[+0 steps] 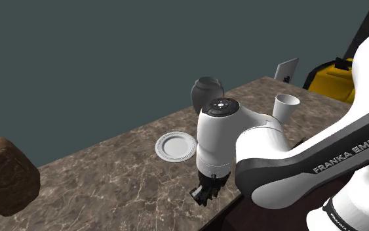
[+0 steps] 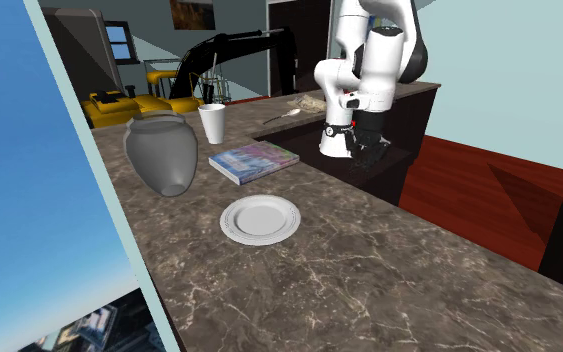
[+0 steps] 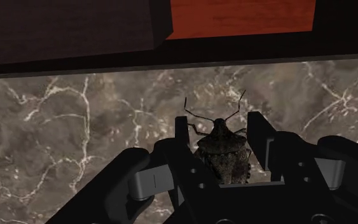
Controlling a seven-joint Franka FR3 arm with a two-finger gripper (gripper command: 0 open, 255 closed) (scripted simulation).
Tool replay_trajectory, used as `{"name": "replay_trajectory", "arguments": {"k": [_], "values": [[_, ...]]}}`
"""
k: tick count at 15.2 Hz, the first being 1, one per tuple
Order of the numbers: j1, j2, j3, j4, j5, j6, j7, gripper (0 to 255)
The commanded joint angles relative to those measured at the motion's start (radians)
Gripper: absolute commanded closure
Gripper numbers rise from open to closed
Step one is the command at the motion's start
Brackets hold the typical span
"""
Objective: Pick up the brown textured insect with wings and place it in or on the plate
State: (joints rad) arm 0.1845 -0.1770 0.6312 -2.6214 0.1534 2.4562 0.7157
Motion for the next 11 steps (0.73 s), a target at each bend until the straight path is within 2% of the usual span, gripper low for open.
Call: {"name": "replay_trajectory", "arguments": {"k": [1,6,11], "values": [[-0.017,0.013,-0.014,0.023,-0.017,-0.013,-0.015,255],[-0.100,0.141,-0.064,0.139,-0.137,-0.020,-0.048,255],[-0.151,0.274,-0.118,0.283,-0.241,-0.049,-0.077,255]]}}
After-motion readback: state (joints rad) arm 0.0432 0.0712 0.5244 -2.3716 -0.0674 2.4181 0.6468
